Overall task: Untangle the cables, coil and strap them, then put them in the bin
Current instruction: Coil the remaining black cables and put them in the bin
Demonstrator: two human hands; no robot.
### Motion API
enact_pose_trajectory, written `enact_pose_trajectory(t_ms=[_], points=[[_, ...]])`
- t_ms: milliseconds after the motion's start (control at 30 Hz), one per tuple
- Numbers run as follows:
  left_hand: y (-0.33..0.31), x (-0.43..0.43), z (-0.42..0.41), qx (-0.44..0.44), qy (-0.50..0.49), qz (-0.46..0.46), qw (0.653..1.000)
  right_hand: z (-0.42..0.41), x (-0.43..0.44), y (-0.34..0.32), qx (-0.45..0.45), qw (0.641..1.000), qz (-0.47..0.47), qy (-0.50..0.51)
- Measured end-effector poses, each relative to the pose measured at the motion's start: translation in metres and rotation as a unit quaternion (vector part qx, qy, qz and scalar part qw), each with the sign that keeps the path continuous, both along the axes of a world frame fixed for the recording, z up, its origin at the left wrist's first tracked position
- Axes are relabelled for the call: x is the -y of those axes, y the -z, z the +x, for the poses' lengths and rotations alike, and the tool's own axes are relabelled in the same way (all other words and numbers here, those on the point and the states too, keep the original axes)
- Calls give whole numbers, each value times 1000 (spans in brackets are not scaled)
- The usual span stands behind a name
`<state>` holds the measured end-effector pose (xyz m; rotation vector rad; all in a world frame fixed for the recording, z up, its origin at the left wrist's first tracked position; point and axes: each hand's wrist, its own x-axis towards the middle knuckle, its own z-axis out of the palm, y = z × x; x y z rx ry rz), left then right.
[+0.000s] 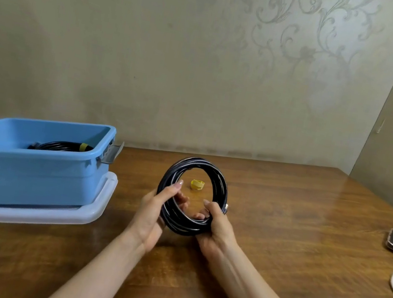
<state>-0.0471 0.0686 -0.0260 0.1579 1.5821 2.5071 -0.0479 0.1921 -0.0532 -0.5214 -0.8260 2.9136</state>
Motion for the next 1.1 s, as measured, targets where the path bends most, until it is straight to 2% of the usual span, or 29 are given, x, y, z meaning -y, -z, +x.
enact_pose_trajectory(t_ms=[67,167,267,333,367,400,433,467,500,600,633,667,800,833,900,933,967,1033,1100], points=[[4,-8,6,-1,-16,-1,1000,-1,3,3,-11,1000,-17,-2],[2,-10,5,-9,-91,-30,995,4,8,4,-51,997,37,-54],[-14,10,-9,-20,-142,16,990,0,4,-1,-67,971,183,-138],[-26,27,-15,-23,-156,40,987,-13,-6,-7,-76,951,289,-82],[-29,34,-15,-29,-167,24,985,-22,-13,-10,-66,924,375,-32],[-31,37,-16,-36,-178,-7,983,-32,-21,-12,-57,859,509,17],[-31,39,-15,-42,-183,-43,981,-43,-31,-11,-57,759,647,47],[-34,39,-13,-46,-182,-74,980,-57,-39,-7,-66,667,741,42],[-35,38,-12,-47,-171,-95,979,-70,-44,-2,-76,597,799,9],[-41,34,-6,-56,-112,-80,989,-93,-42,8,-73,438,894,-60],[-44,34,-5,-62,-95,-63,992,-96,-39,10,-80,412,907,-38],[-45,34,-3,-65,-79,-46,994,-97,-39,12,-89,425,901,-7],[-46,33,-4,-74,-62,-22,995,-85,-39,14,-138,531,834,55],[-46,33,-5,-80,-71,-24,994,-79,-39,11,-128,573,807,61],[-43,34,-6,-87,-100,-29,991,-64,-36,-1,-96,684,718,90],[-41,34,-7,-88,-120,-49,988,-56,-36,-10,-89,727,672,108],[-38,33,-7,-91,-143,-86,982,-48,-37,-18,-90,755,636,134],[-34,32,-6,-124,-200,-199,951,-29,-36,-40,-127,792,574,167],[-32,29,-1,-189,-239,-300,904,-2,-30,-62,-217,812,523,143]])
